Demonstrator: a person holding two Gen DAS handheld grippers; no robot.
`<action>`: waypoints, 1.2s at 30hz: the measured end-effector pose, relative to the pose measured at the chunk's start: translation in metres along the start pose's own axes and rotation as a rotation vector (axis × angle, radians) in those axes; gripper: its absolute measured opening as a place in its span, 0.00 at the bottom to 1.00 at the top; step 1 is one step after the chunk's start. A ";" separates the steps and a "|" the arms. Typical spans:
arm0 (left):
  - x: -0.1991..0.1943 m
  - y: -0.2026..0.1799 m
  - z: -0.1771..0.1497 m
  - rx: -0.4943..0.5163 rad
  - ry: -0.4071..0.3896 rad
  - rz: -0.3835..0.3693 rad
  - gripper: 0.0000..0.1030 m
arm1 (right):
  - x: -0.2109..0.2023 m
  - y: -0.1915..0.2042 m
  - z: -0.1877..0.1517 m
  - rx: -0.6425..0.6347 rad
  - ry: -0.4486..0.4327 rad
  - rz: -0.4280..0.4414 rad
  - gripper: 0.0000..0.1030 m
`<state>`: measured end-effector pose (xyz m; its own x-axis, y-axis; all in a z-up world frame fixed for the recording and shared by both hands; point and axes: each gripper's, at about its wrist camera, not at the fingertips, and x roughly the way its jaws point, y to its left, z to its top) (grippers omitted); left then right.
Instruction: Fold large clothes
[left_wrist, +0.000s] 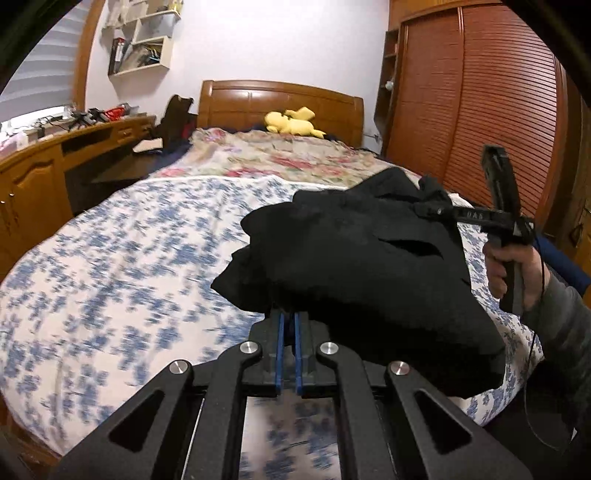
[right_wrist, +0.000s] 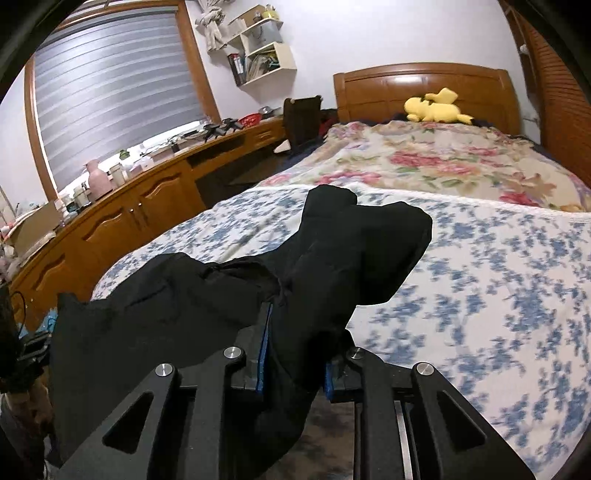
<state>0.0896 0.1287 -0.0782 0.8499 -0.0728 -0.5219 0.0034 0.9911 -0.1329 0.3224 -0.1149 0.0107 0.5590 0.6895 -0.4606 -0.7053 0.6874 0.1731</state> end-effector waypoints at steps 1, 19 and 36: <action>-0.005 0.008 0.001 -0.002 -0.007 0.010 0.05 | 0.008 0.006 0.002 -0.003 0.014 0.002 0.21; -0.083 0.191 -0.018 -0.116 -0.040 0.308 0.05 | 0.213 0.203 0.073 -0.181 0.160 0.163 0.21; -0.091 0.303 -0.041 -0.253 -0.037 0.517 0.05 | 0.329 0.304 0.086 -0.320 0.106 0.168 0.22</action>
<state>-0.0080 0.4309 -0.1051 0.7255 0.4220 -0.5436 -0.5396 0.8391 -0.0687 0.3293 0.3407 -0.0131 0.3873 0.7476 -0.5396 -0.8932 0.4492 -0.0187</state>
